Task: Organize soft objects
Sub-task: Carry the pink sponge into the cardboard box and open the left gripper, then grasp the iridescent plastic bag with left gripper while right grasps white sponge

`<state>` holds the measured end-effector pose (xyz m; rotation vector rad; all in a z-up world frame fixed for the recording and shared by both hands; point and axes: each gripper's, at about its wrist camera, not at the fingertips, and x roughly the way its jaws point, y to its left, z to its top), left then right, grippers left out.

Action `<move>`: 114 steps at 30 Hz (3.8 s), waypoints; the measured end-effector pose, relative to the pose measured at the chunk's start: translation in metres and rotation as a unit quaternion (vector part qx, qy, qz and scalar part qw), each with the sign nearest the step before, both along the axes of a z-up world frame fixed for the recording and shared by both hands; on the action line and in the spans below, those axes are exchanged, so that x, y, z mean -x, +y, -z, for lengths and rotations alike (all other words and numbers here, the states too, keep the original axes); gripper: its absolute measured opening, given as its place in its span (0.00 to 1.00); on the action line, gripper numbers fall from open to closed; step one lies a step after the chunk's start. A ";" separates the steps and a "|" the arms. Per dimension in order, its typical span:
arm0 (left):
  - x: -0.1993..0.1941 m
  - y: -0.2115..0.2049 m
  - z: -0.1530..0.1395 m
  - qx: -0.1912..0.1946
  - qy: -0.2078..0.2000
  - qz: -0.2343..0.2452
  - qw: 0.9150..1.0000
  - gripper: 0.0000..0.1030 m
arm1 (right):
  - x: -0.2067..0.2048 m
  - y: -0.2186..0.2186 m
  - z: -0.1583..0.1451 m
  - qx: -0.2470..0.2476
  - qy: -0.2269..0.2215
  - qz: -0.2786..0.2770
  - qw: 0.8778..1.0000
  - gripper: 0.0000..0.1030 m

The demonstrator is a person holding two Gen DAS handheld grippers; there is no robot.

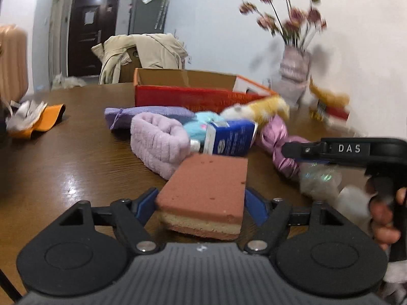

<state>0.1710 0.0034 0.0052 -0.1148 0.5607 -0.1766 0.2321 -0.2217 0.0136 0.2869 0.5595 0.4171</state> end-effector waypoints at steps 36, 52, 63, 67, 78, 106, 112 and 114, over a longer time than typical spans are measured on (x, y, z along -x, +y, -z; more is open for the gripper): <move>-0.014 0.007 0.005 0.221 0.124 -0.006 0.967 0.38 | 0.015 -0.009 0.015 -0.025 0.091 -0.058 0.994 0.33; -0.302 0.063 -0.103 0.142 0.078 -0.068 0.984 0.36 | -0.274 0.063 -0.103 -0.027 0.075 -0.095 0.992 0.29; -0.397 0.079 -0.060 0.099 0.097 -0.074 0.988 0.43 | -0.428 0.106 0.000 -0.059 0.231 -0.021 0.971 0.26; -0.384 0.077 -0.077 0.076 0.081 -0.077 0.991 0.43 | -0.415 0.105 -0.015 -0.048 0.206 -0.025 0.977 0.26; -0.259 0.037 -0.196 -0.011 0.001 -0.062 0.998 0.63 | -0.295 0.023 -0.174 -0.038 0.107 -0.061 0.992 0.55; 0.030 -0.063 -0.047 -0.021 -0.050 -0.003 0.999 0.99 | 0.109 -0.077 -0.004 0.177 -0.103 -0.026 0.978 0.89; 0.012 -0.107 -0.034 -0.048 -0.057 0.029 0.997 0.99 | 0.108 -0.084 0.021 0.164 -0.092 -0.012 0.982 0.76; -0.002 -0.120 -0.030 -0.051 -0.048 0.038 0.997 0.99 | 0.098 -0.089 0.025 0.153 -0.078 -0.009 0.985 0.67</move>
